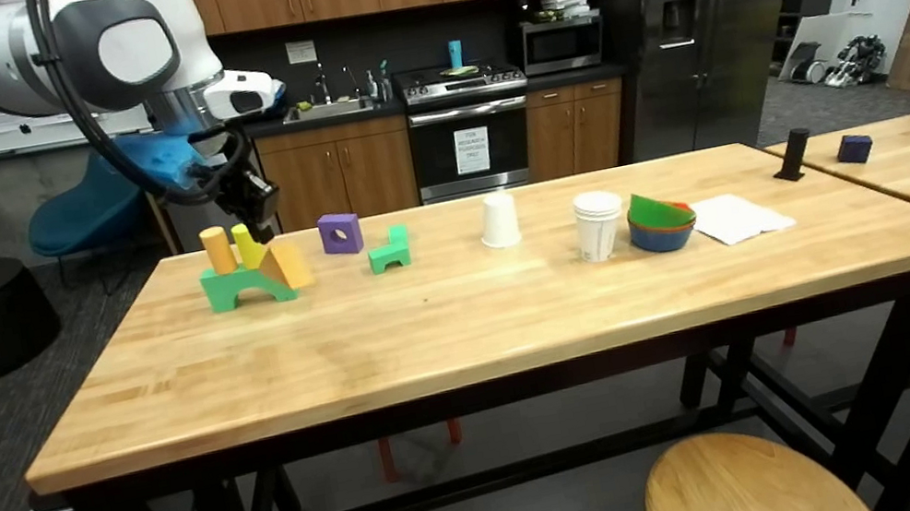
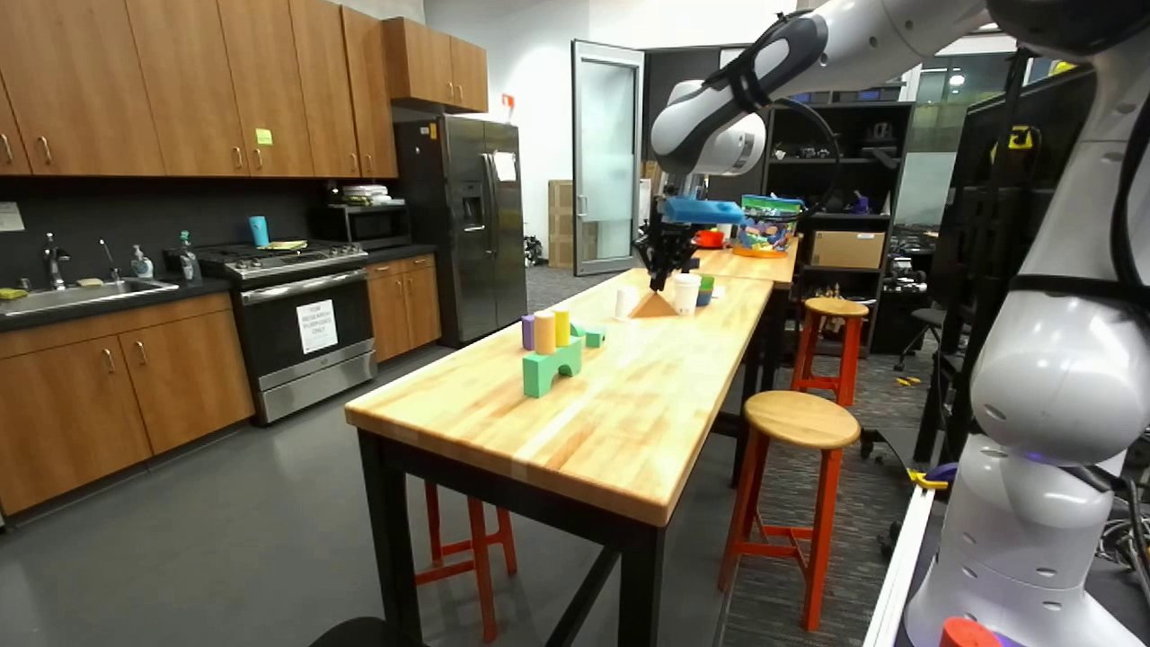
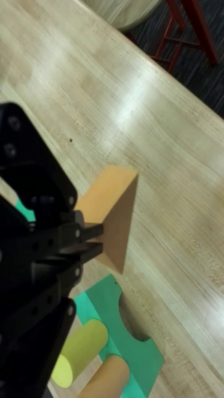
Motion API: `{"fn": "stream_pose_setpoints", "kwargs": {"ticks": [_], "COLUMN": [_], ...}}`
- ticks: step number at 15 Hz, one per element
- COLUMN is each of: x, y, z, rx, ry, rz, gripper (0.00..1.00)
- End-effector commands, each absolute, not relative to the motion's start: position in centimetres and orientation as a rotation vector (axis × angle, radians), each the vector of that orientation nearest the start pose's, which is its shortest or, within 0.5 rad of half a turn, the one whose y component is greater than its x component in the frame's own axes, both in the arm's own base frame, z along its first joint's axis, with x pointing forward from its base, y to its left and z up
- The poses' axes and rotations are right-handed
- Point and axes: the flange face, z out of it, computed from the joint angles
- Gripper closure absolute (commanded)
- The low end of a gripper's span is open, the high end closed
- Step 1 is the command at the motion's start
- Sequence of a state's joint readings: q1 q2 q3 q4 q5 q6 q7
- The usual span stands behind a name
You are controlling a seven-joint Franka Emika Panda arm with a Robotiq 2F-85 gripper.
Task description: Remove the orange block from the pile and put it on the table
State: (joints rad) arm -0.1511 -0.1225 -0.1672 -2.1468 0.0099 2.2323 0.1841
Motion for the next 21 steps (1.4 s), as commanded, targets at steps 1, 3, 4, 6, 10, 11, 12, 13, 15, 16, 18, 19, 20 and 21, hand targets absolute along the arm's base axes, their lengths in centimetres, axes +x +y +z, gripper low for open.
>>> {"fn": "stream_pose_setpoints", "kwargs": {"ticks": [1, 3, 4, 6, 10, 11, 12, 13, 15, 16, 18, 19, 20, 21], "x": [50.54, 50.51, 50.51, 50.51, 50.51, 50.51, 50.51, 50.51, 50.51, 50.51, 50.50, 50.50, 50.50, 50.50], "y": [-16.88, -16.88, -16.88, -16.88, -16.88, -16.88, -16.88, -16.88, -16.88, -16.88, -16.88, -16.88, -16.88, -16.88], "z": [47.57, 47.61, 47.60, 47.60, 47.59, 47.59, 47.59, 47.59, 47.59, 47.59, 47.59, 47.59, 47.58, 47.58], "rx": [-3.009, -3.009, -3.009, -3.009, -3.009, -3.009, -3.009, -3.009, -3.009, -3.009, -3.009, -3.009, -3.009, -3.009], "ry": [0.782, 0.783, 0.783, 0.783, 0.783, 0.783, 0.783, 0.783, 0.784, 0.784, 0.784, 0.784, 0.784, 0.784], "rz": [-0.324, -0.325, -0.325, -0.326, -0.326, -0.326, -0.326, -0.326, -0.326, -0.326, -0.326, -0.326, -0.326, -0.326], "gripper": [0.81, 0.73, 0.73, 0.73, 0.73, 0.73, 0.73, 0.73, 0.73, 0.73, 0.73, 0.73, 0.73, 0.73]}}
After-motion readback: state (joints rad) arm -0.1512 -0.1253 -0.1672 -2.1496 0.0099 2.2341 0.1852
